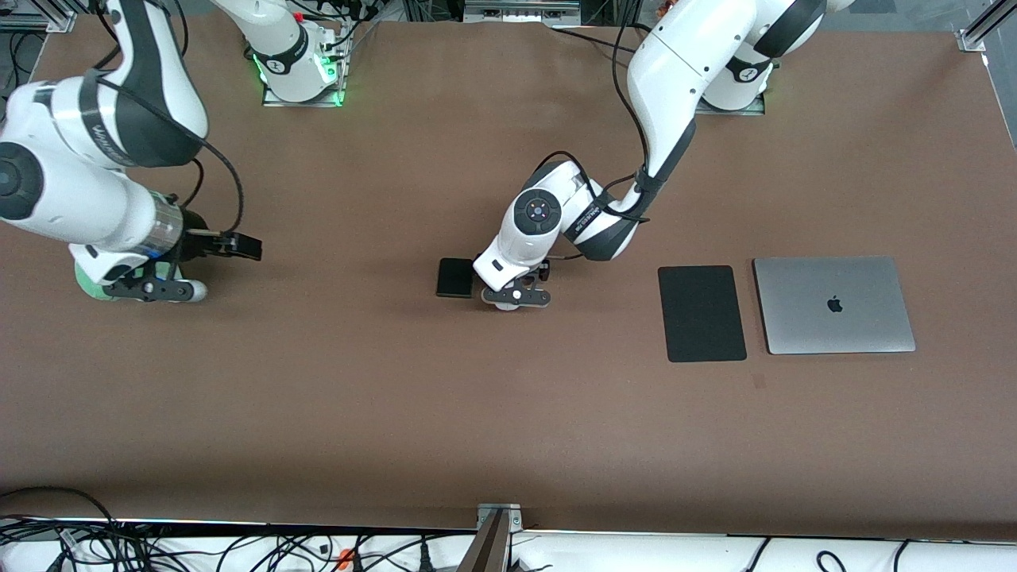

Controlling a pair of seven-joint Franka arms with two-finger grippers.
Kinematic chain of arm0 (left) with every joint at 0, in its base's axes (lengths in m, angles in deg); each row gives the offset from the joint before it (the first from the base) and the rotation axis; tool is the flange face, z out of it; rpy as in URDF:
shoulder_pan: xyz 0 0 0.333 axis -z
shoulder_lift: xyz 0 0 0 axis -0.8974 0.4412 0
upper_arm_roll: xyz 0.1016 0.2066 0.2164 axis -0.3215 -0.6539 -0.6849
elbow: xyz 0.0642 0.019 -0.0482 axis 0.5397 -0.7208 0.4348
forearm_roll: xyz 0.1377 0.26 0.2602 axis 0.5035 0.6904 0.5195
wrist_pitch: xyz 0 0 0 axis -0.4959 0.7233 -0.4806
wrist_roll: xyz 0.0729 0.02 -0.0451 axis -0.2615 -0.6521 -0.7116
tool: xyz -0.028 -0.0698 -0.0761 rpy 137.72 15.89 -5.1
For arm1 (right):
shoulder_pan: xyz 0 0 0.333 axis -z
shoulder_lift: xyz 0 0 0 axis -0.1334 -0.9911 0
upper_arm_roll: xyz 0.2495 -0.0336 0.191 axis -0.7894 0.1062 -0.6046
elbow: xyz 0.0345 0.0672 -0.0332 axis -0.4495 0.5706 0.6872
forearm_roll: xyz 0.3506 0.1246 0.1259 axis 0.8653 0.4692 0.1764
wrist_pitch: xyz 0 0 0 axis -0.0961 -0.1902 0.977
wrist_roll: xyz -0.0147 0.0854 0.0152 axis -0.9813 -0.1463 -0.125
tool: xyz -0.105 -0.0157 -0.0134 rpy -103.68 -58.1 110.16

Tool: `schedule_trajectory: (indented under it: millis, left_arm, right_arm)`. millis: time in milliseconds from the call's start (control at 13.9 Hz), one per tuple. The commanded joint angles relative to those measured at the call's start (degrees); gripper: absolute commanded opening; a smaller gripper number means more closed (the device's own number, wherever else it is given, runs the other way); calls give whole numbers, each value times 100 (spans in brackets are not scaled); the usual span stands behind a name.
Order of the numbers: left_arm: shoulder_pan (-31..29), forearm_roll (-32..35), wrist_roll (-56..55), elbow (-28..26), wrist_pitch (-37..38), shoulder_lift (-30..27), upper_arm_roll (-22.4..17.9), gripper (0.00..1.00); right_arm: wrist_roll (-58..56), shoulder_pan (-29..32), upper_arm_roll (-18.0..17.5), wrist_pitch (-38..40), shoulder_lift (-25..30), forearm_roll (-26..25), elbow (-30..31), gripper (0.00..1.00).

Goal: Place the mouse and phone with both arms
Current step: 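Grasp the white mouse with the left gripper while the right gripper moves out, then carry the mouse onto the black pad while the right gripper reaches the phone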

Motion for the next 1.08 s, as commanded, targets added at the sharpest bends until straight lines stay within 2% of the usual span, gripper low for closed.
schedule_trajectory:
  millis: [0,72,215,359,646,790,1006]
  left_arm:
    - [94,174,19,142,39,141,-86,63]
    - [86,366,19,151,39,151,-78,54]
    - [51,640,11,151,48,159,-78,46]
    - [-28,649,11,160,162,81,-139,43]
    - [-756,640,783,98,662,-376,-113,37]
    - [-1056,632,802,-199,734,-700,-95,38]
    - [-1564,640,1388,-1050,725,-1350,-95,39]
  right_arm:
    - [396,-204,4,-210,-82,66,19,100]
    - [475,-239,4,-271,-118,75,19,100]
    - [572,-284,4,-377,-197,75,19,100]
    - [668,-389,4,-482,-250,75,19,100]
    - [923,-512,4,-614,-355,66,19,100]
    - [1029,-635,13,-746,-399,75,19,100]
    - [1370,-968,12,-957,-548,66,11,100]
